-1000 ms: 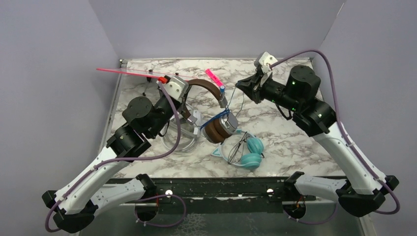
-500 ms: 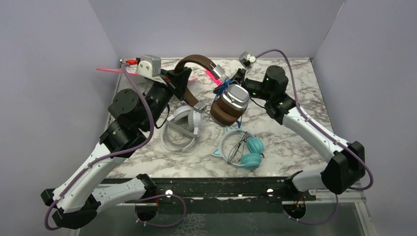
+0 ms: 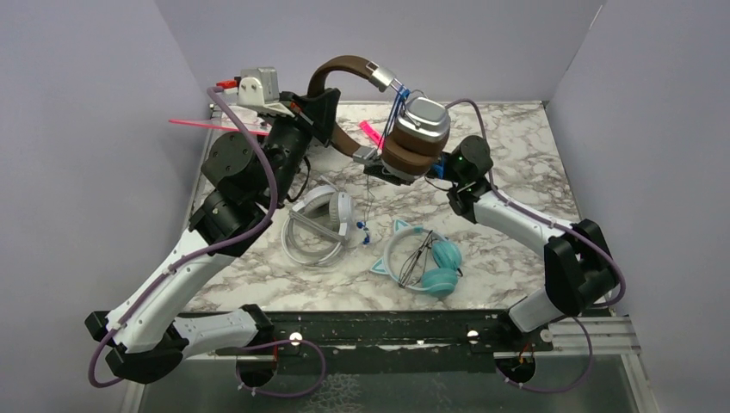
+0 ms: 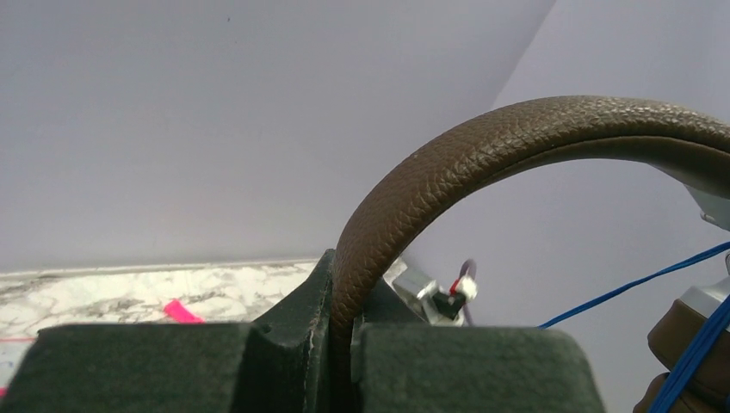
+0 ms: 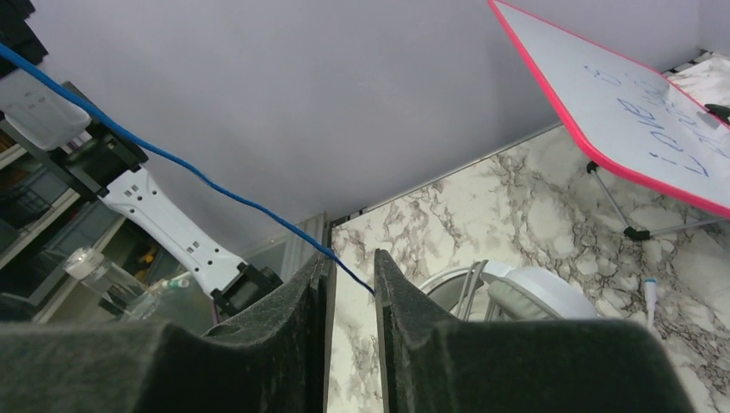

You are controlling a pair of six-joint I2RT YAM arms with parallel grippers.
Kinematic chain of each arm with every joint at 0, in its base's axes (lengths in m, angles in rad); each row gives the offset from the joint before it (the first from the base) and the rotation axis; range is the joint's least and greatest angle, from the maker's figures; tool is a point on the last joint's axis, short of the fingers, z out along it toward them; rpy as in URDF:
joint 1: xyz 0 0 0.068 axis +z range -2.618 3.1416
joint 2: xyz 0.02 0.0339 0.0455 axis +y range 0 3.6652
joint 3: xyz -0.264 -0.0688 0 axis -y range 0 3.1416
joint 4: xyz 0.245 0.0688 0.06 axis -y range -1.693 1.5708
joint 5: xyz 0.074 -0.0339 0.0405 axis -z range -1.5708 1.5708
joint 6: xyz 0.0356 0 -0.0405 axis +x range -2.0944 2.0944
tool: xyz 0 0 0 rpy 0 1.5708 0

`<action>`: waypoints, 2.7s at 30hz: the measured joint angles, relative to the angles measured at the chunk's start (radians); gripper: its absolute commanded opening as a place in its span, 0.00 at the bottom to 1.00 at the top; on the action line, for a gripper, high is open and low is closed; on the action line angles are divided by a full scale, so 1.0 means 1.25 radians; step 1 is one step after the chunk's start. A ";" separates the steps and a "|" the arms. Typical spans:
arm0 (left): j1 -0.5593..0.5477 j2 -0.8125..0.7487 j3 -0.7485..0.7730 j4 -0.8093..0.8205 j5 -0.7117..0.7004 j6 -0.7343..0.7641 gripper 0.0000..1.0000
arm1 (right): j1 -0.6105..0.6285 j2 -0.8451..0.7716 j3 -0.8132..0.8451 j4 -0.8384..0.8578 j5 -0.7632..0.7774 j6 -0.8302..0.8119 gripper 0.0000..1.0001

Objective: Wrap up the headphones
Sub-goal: Wrap the headphones cable around the headphones.

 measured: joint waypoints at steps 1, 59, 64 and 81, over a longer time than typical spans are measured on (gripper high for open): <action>0.000 0.007 0.012 0.006 -0.002 -0.002 0.00 | 0.000 0.004 -0.008 0.019 -0.002 0.008 0.30; 0.007 0.317 0.302 0.362 -0.325 0.399 0.00 | 0.177 -0.357 -0.307 -0.122 0.094 -0.027 0.01; 0.042 0.368 0.237 0.422 -0.390 0.539 0.00 | 0.178 -0.489 -0.191 -0.429 0.068 -0.143 0.01; 0.163 0.526 0.314 0.092 -0.421 0.203 0.00 | 0.229 -0.504 -0.049 -0.613 -0.185 -0.144 0.01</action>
